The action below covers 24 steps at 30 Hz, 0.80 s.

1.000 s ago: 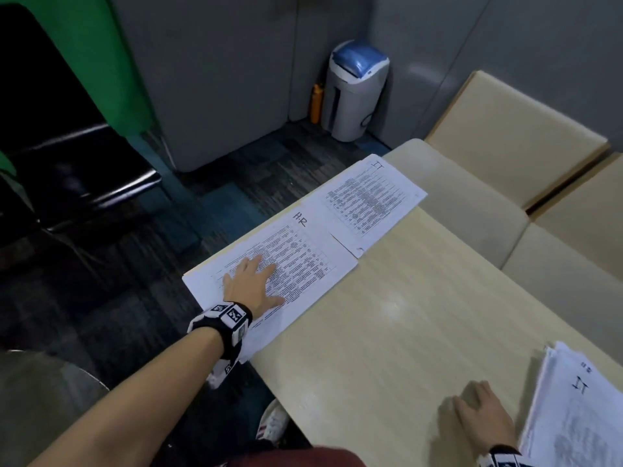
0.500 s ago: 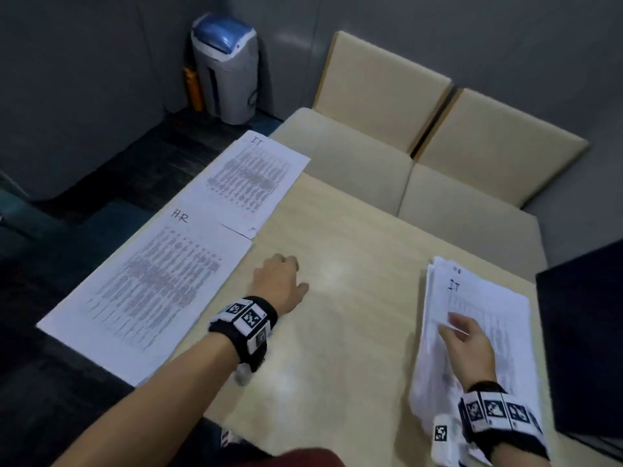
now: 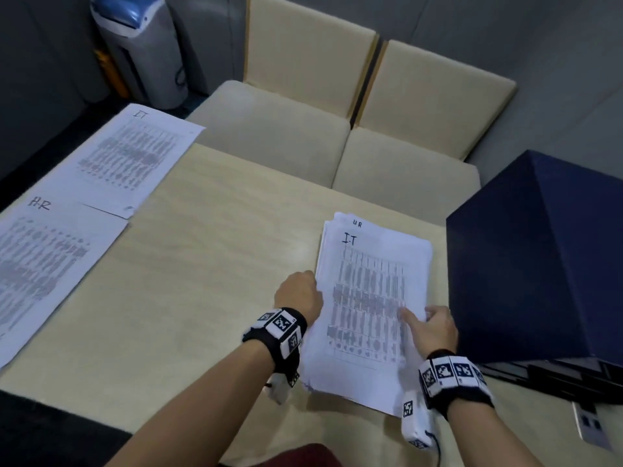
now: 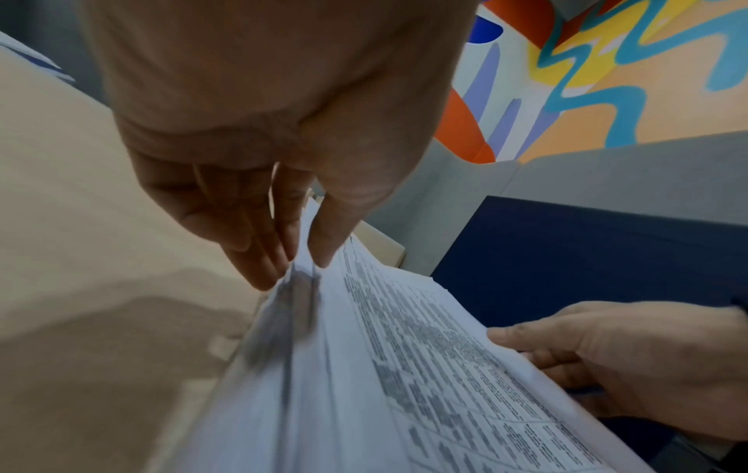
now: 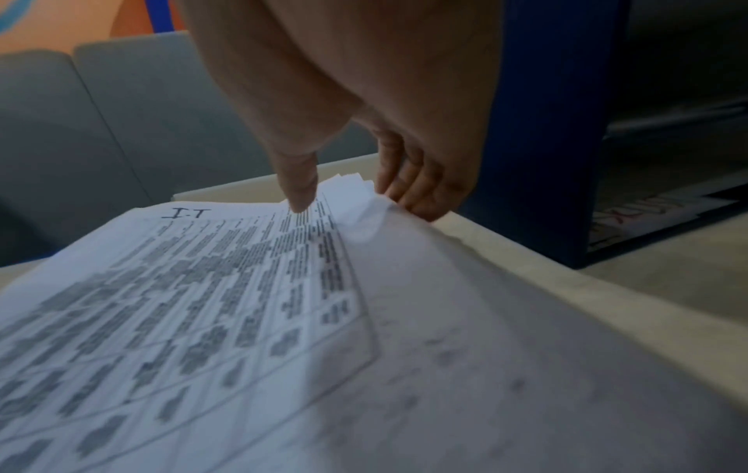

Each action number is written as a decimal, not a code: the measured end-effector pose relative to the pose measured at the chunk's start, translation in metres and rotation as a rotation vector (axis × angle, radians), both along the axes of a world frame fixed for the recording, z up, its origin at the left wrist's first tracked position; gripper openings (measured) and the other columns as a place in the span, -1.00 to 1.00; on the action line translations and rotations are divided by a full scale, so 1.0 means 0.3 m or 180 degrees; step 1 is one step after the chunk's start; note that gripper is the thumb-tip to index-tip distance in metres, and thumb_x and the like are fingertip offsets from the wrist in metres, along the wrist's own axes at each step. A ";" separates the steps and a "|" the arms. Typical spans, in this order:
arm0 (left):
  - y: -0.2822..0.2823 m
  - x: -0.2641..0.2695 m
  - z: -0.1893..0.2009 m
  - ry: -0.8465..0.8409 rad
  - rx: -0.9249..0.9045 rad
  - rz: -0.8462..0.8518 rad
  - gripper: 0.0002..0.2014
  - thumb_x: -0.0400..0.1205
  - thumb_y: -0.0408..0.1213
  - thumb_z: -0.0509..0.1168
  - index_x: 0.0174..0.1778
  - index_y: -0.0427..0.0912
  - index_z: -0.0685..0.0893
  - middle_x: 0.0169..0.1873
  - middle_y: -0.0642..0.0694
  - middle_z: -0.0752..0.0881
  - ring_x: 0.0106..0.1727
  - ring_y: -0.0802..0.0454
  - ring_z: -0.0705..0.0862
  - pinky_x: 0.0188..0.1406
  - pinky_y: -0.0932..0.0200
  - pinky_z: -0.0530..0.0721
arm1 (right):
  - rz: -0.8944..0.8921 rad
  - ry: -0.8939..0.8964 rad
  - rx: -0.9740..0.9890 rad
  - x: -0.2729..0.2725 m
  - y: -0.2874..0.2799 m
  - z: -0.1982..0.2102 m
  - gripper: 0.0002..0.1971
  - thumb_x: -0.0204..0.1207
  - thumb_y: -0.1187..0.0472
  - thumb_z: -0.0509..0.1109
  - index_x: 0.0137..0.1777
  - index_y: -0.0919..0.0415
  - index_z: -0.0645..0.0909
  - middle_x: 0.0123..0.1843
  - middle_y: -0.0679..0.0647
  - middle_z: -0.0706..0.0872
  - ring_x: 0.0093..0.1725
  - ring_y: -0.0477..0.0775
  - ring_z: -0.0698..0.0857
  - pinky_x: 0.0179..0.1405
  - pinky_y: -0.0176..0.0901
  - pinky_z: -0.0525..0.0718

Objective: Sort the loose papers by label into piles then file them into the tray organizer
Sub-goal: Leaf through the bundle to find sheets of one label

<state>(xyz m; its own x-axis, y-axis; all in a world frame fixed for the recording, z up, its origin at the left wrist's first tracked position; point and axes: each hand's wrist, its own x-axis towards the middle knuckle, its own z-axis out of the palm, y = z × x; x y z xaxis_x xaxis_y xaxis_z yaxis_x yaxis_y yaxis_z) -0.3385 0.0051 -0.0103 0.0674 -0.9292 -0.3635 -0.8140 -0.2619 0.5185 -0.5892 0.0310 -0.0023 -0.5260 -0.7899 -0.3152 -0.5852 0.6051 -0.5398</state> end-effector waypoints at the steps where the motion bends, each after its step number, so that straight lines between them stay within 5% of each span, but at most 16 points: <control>1: 0.007 -0.014 -0.006 -0.0054 0.0017 0.0116 -0.77 0.67 -0.17 0.27 0.14 -0.22 0.64 0.08 -0.15 0.71 0.07 -0.14 0.69 0.05 0.03 0.69 | -0.0049 -0.0035 -0.0104 -0.015 -0.002 -0.004 -0.44 0.45 0.01 0.65 0.34 0.27 0.57 0.29 0.27 0.71 0.31 0.32 0.66 0.27 0.02 0.60; 3: 0.019 -0.038 -0.014 -0.0084 0.0010 0.0332 -0.71 0.64 -0.03 0.32 0.09 -0.19 0.62 0.02 -0.12 0.70 0.02 -0.13 0.68 0.02 -0.01 0.71 | -0.0089 -0.0141 -0.0245 -0.052 -0.007 -0.002 -0.55 0.48 0.15 0.63 0.30 0.26 0.61 0.19 0.29 0.77 0.25 0.31 0.70 0.15 -0.09 0.56; 7: 0.031 -0.065 -0.026 -0.0218 0.0155 0.0521 -0.54 0.58 0.17 0.38 0.09 -0.17 0.54 -0.02 -0.10 0.64 0.00 -0.14 0.67 -0.16 0.05 0.59 | -0.0018 -0.0292 -0.0196 -0.129 0.003 0.009 -0.67 0.60 0.27 0.47 0.35 0.31 0.70 0.21 0.30 0.81 0.21 0.31 0.72 0.22 -0.05 0.61; 11: 0.007 -0.054 -0.023 -0.0148 0.0048 0.0583 -0.70 0.59 -0.02 0.43 -0.18 -0.17 0.54 -0.17 -0.13 0.70 -0.21 -0.12 0.65 -0.36 0.12 0.51 | -0.0078 -0.0372 -0.0343 -0.179 0.033 0.008 -0.76 0.63 0.36 0.30 0.15 0.32 0.78 0.10 0.28 0.82 0.06 0.30 0.71 0.12 -0.05 0.64; 17: -0.005 -0.012 0.015 -0.0597 -0.0002 0.0230 -0.72 0.72 -0.09 0.24 -0.15 -0.18 0.73 -0.23 -0.10 0.77 -0.17 -0.14 0.76 -0.17 0.09 0.74 | -0.0482 -0.1151 -0.0773 -0.179 0.048 0.020 -0.74 0.46 0.55 0.35 -0.12 0.17 0.68 -0.12 0.13 0.77 -0.05 0.19 0.73 0.02 -0.05 0.65; 20: 0.005 -0.017 0.049 -0.1167 -0.0400 -0.0169 -0.69 0.74 -0.13 0.12 -0.17 -0.16 0.71 -0.25 -0.07 0.71 -0.21 -0.14 0.71 -0.23 0.09 0.68 | -0.0770 -0.1704 -0.0832 -0.173 0.045 0.026 -0.74 0.42 0.63 0.35 -0.27 0.26 0.64 -0.22 0.14 0.71 -0.15 0.16 0.67 -0.04 -0.08 0.61; 24: 0.027 -0.049 0.087 -0.0995 -0.1282 -0.0558 -0.70 0.75 -0.18 0.12 -0.28 -0.14 0.55 -0.36 -0.02 0.53 -0.36 -0.10 0.52 -0.41 0.12 0.41 | -0.0937 -0.2457 -0.0878 -0.167 0.060 0.041 -0.75 0.48 0.65 0.30 -0.29 0.34 0.63 -0.37 0.13 0.73 -0.36 0.09 0.71 -0.37 -0.21 0.64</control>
<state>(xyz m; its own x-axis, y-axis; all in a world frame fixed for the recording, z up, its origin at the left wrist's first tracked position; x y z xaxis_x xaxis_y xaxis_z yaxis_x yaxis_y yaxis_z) -0.3530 0.0132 0.0159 -0.0535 -0.9979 0.0366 -0.9592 0.0615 0.2759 -0.6392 0.0489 0.0101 -0.4390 -0.7561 -0.4853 0.1644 0.4634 -0.8707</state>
